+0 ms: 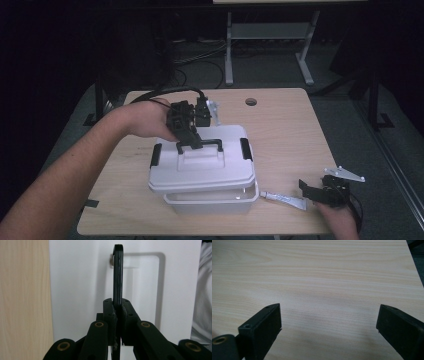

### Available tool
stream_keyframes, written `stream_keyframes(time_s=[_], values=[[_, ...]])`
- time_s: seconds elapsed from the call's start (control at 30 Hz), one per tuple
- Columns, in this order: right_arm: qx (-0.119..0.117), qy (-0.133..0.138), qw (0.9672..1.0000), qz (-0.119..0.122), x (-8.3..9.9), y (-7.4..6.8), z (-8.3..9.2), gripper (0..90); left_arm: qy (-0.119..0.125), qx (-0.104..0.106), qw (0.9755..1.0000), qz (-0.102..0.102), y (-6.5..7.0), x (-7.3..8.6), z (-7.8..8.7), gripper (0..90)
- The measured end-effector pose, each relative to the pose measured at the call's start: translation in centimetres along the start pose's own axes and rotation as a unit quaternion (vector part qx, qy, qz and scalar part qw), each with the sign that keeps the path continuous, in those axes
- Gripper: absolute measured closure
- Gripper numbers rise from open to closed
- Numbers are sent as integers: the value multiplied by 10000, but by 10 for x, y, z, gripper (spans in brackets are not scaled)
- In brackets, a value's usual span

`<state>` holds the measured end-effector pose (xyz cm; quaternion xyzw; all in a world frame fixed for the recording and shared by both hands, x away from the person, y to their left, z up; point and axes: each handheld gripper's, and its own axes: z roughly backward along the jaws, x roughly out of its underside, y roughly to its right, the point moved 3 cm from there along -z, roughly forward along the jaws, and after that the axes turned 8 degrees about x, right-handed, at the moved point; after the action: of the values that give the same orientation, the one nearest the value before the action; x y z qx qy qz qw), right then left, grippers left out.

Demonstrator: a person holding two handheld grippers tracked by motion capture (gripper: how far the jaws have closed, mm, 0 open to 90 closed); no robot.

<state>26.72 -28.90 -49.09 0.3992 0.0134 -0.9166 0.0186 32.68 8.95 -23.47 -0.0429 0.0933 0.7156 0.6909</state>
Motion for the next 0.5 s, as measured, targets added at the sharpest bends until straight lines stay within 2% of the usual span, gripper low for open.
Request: stream_keyframes(time_s=[0.17, 0.33, 0.5], values=[[5, -10, 10000, 8, 0, 0, 0, 54, 75, -177, 9998, -20, 0, 25, 12, 841], [17, -15, 10000, 0, 1, 0, 0, 55, 156, -222, 9994, 218, 2, 58, 19, 841], [32, -29, 10000, 2, 1, 0, 0, 55, 203, -180, 9986, 443, 5, 94, 24, 841]])
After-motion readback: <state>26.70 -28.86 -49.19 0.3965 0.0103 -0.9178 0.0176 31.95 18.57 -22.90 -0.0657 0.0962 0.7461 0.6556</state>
